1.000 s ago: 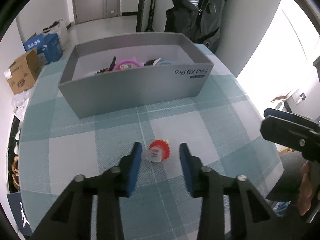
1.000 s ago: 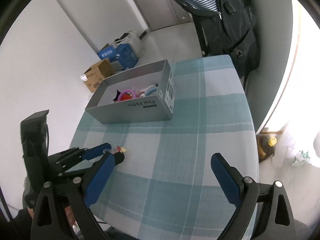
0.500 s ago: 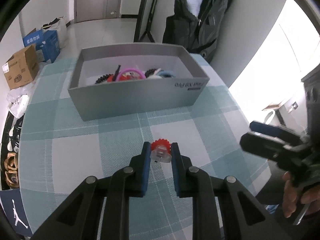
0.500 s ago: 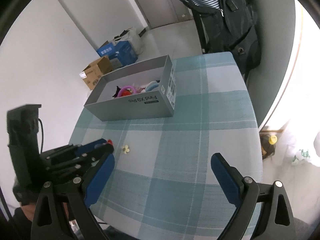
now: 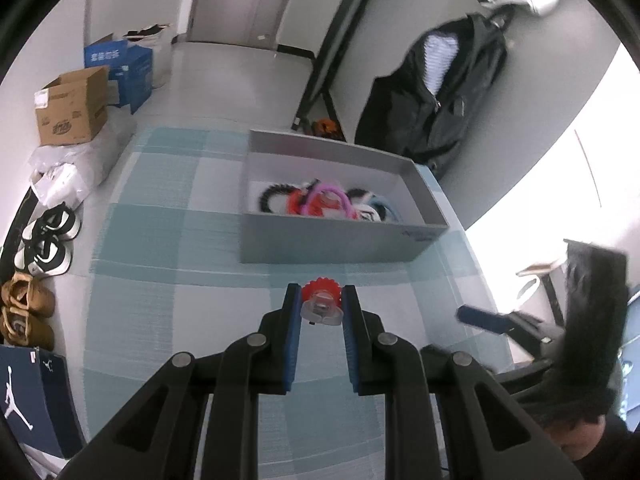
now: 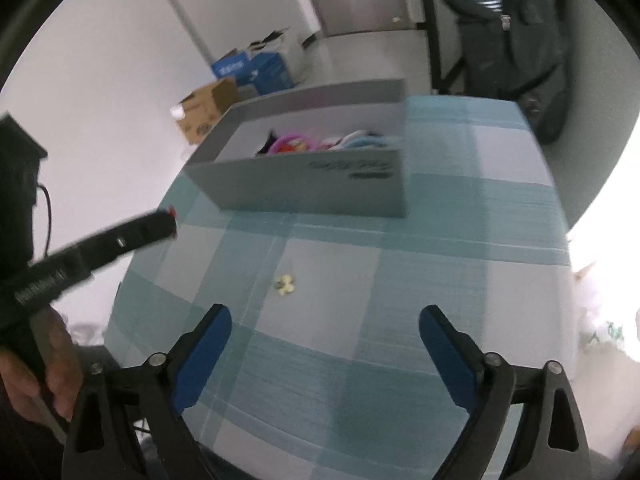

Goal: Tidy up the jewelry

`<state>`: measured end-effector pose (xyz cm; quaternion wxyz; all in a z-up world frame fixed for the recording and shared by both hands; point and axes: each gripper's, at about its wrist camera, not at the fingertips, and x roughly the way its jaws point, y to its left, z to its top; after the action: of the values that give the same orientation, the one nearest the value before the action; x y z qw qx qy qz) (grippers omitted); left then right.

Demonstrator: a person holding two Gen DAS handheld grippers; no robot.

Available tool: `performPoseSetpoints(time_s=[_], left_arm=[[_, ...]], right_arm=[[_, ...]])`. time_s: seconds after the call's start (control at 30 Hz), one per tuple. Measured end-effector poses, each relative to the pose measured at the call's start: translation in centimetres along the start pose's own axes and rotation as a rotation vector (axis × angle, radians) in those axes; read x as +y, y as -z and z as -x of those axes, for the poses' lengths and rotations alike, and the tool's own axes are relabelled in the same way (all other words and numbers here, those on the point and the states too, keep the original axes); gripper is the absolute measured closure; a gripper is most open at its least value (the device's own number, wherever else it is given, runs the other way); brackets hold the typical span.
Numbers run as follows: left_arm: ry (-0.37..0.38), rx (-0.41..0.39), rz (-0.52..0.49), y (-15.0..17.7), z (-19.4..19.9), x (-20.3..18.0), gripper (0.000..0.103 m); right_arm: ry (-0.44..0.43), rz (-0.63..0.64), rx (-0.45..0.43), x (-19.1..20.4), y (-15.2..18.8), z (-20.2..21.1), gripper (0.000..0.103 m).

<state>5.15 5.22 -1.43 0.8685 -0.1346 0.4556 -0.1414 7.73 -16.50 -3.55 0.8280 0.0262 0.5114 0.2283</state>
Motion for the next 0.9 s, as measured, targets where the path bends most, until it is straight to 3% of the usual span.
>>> performPoseSetpoints(time_s=[0.17,0.3,0.53,0.63,0.8,0.9], left_arm=[[0.008,-0.011,0.04,-0.3,0.4,1.5,0.088],[0.011,-0.009,0.044,-0.4,0.5,2.1,0.088],[0.021,-0.016,0.044,-0.5,0.8,2.6,0.088],[0.02,-0.016,0.045,-0.4,0.9,2.7,0.088],[0.026,-0.016,0.051,-0.6,1.0,2.8,0.088],[0.029,-0.015,0.051,-0.6,0.9,2.8,0.088]], right_arm=[[0.029,0.058,0.025,1.9,-0.4,-2.1,0.025],[0.078,0.109,0.029,3.0,-0.6,-3.0,0.041],[0.193,0.24,0.027,5.5,-0.5,-4.1,0.053],[0.191,0.287,0.026,6.4,-0.3,-4.1,0.071],[0.188,0.33,0.029,7.1,-0.1,-4.2,0.091],[0.178,0.321,0.031,6.8,-0.2,-4.2,0.091]])
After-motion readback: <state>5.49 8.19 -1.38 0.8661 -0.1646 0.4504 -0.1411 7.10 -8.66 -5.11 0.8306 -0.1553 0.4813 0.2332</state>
